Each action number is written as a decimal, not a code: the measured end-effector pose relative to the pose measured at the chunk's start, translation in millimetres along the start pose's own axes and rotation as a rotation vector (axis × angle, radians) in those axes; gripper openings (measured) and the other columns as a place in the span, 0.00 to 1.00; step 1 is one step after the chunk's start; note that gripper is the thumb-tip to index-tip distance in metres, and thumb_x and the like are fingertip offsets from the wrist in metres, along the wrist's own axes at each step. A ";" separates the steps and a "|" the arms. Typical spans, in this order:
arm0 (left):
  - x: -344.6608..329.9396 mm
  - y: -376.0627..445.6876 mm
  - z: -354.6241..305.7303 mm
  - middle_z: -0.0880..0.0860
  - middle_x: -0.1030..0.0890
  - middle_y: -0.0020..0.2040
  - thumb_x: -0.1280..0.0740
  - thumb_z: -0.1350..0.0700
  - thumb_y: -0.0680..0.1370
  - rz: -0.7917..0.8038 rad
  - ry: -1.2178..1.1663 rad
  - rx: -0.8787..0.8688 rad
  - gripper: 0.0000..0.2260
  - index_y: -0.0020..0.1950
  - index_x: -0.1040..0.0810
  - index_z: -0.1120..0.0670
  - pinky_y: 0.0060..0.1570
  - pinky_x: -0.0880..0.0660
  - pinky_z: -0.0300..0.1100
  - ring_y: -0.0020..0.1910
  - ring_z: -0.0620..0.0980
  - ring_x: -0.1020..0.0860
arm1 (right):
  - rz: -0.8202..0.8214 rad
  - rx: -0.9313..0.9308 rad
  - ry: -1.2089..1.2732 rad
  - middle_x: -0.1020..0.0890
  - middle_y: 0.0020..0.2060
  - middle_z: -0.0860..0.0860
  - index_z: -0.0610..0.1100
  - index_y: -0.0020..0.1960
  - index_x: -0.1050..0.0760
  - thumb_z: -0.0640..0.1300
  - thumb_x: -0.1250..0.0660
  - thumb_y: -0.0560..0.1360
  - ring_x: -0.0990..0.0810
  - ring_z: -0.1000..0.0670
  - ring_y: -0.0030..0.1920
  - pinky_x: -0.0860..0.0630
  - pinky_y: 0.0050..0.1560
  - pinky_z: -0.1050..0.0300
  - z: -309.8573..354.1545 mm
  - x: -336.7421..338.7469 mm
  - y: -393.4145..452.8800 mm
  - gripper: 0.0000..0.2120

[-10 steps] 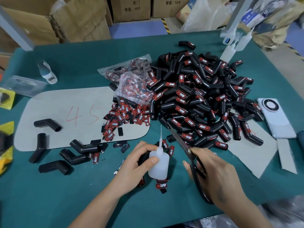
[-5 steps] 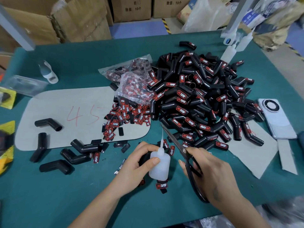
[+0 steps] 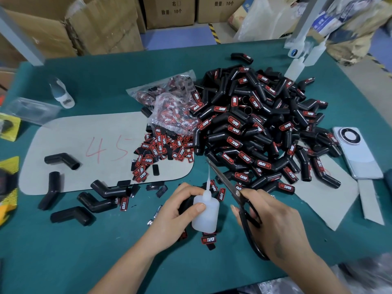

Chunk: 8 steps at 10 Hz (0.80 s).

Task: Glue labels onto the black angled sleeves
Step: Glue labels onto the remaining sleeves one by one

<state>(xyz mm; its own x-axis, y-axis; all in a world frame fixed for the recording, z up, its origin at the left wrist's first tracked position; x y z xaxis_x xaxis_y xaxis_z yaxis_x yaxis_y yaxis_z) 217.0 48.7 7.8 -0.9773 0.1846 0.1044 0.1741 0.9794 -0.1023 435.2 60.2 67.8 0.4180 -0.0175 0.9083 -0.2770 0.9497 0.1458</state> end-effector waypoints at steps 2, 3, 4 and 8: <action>0.1 0.7 -0.2 0.43 0.24 0.50 0.34 0.44 0.80 0.001 0.003 -0.004 0.07 0.56 0.19 0.35 0.53 0.31 0.33 0.51 0.44 0.24 | 0.008 0.001 -0.002 0.33 0.35 0.57 0.57 0.54 0.28 0.62 0.38 0.77 0.37 0.52 0.31 0.28 0.22 0.53 1.1 0.2 -0.5 0.11; 0.4 0.2 0.4 0.44 0.24 0.50 0.34 0.44 0.80 0.003 0.003 -0.003 0.07 0.56 0.19 0.35 0.54 0.31 0.33 0.52 0.45 0.24 | 0.009 0.002 0.002 0.35 0.35 0.57 0.57 0.54 0.28 0.62 0.38 0.77 0.37 0.52 0.31 0.28 0.22 0.53 1.5 0.0 0.0 0.11; 0.7 -0.5 0.7 0.45 0.24 0.50 0.34 0.44 0.80 0.004 0.002 -0.002 0.07 0.57 0.19 0.35 0.53 0.31 0.34 0.52 0.45 0.24 | 0.000 0.013 0.004 0.33 0.35 0.56 0.57 0.53 0.28 0.62 0.38 0.77 0.37 0.52 0.31 0.28 0.21 0.54 1.2 -0.8 0.3 0.11; 1.2 0.0 3.1 0.46 0.24 0.50 0.34 0.43 0.80 0.004 -0.015 0.015 0.08 0.58 0.19 0.37 0.53 0.31 0.33 0.52 0.45 0.24 | -0.074 -0.002 0.038 0.25 0.34 0.53 0.53 0.51 0.24 0.60 0.37 0.79 0.30 0.48 0.29 0.26 0.23 0.52 -3.3 2.7 1.1 0.11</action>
<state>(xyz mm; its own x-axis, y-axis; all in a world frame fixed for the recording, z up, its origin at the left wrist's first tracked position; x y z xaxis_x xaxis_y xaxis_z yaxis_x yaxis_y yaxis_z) 215.5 48.7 4.9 -0.9783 0.1870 0.0891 0.1762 0.9773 -0.1175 438.9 62.2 69.2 0.4700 -0.0758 0.8794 -0.2424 0.9469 0.2112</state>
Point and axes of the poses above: each hand's wrist, its own y-axis towards the middle knuckle, its own x-axis out of the back of the hand, z = x × y, the point moved 4 cm from there along y, towards the middle knuckle
